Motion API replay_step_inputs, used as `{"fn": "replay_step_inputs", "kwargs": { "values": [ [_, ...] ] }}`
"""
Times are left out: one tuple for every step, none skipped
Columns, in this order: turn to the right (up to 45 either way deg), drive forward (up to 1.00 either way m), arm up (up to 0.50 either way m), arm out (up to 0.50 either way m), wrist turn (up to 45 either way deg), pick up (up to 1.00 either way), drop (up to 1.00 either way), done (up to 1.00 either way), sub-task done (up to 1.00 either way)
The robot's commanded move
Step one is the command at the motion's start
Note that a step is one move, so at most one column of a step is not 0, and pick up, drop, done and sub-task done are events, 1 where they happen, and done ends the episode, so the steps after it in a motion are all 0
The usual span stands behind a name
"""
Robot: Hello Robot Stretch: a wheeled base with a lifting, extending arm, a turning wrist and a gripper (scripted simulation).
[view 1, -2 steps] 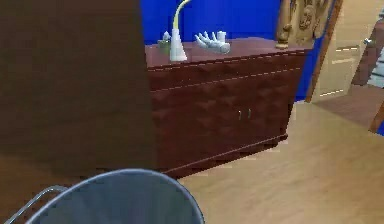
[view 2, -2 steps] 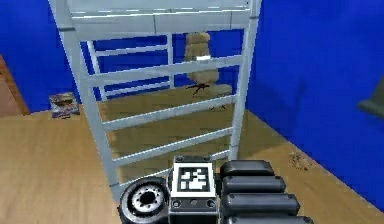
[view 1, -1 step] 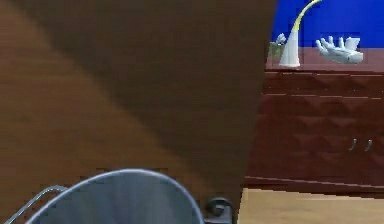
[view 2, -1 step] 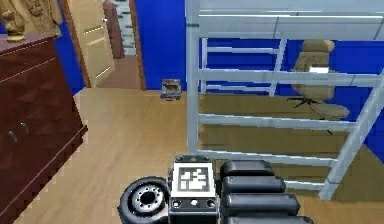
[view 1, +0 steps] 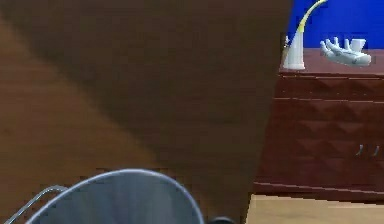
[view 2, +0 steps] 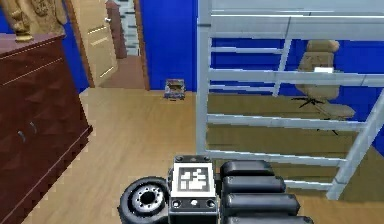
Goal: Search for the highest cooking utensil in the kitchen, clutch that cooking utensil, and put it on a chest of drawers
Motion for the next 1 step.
{"fn": "replay_step_inputs", "kwargs": {
  "values": [
    [-45.0, 0.00, 0.00, 0.00, 0.0, 0.00, 0.00, 0.00, 0.00]
  ]
}}
